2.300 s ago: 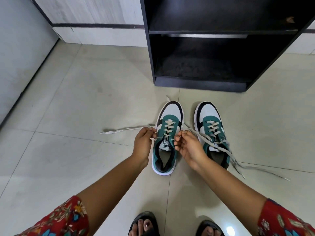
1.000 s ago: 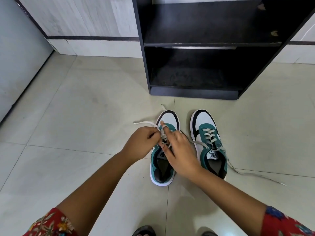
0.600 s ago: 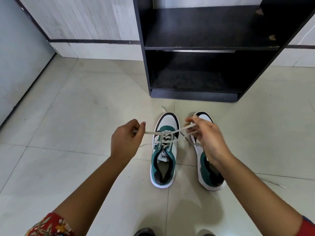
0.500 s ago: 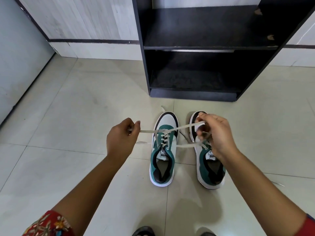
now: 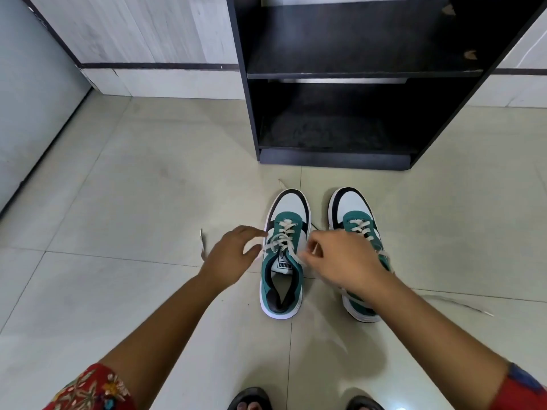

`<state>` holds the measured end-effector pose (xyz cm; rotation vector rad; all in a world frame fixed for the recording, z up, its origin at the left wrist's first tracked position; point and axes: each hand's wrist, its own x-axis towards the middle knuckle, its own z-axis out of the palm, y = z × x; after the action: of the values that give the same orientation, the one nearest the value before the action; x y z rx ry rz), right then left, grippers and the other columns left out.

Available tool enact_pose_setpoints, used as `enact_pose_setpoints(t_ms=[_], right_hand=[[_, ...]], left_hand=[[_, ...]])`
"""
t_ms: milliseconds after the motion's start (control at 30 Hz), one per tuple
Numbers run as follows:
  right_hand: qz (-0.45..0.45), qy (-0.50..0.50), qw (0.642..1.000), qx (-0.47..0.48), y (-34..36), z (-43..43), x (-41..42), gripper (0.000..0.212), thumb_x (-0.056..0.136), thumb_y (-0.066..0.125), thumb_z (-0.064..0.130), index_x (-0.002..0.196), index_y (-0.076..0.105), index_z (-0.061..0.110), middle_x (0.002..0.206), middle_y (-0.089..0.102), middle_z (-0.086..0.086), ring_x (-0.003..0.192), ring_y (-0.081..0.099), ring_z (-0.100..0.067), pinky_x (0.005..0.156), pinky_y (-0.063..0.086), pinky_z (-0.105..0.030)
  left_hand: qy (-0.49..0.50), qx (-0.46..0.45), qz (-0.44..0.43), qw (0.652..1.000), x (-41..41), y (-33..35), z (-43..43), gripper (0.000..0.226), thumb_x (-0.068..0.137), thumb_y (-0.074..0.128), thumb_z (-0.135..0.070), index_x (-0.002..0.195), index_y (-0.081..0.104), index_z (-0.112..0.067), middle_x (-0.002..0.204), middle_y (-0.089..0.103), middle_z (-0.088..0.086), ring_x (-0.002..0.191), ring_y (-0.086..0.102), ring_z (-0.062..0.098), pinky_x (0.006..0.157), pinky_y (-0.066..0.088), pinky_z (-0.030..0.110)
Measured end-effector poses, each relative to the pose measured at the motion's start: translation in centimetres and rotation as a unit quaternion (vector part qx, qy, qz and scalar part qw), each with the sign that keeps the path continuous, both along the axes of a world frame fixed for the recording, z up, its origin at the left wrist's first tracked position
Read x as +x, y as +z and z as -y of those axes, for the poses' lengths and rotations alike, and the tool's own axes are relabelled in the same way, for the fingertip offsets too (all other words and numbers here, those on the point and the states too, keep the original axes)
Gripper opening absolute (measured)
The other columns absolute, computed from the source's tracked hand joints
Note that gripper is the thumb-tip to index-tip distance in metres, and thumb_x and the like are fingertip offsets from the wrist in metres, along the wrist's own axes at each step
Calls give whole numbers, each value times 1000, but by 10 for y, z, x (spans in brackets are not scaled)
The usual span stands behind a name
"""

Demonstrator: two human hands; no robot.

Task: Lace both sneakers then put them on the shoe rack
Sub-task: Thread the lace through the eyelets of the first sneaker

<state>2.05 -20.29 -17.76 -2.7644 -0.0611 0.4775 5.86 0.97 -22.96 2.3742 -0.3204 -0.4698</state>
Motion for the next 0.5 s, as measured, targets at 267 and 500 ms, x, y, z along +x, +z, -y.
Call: enact_pose_setpoints(t_ms=[267,500], right_hand=[[-30,-67,984,161,-33,-5,-4,15,80,64,36,71,57,28,78,68,9,73,61,-10,66,46,-28],[-15,-73,997,-2,-25,23,-14,7,81,54,28,75,54,23,84,65,0,76,56,-21,61,38,-29]], left_hand=[[18,-11,76,997,-12,0,13,7,88,57,-20,89,64,-20,95,69,-5,91,62,12,87,49,37],[47,39,70,996,-15,2,-12,10,88,57,-23,98,59,-25,83,68,-9,88,61,14,98,34,35]])
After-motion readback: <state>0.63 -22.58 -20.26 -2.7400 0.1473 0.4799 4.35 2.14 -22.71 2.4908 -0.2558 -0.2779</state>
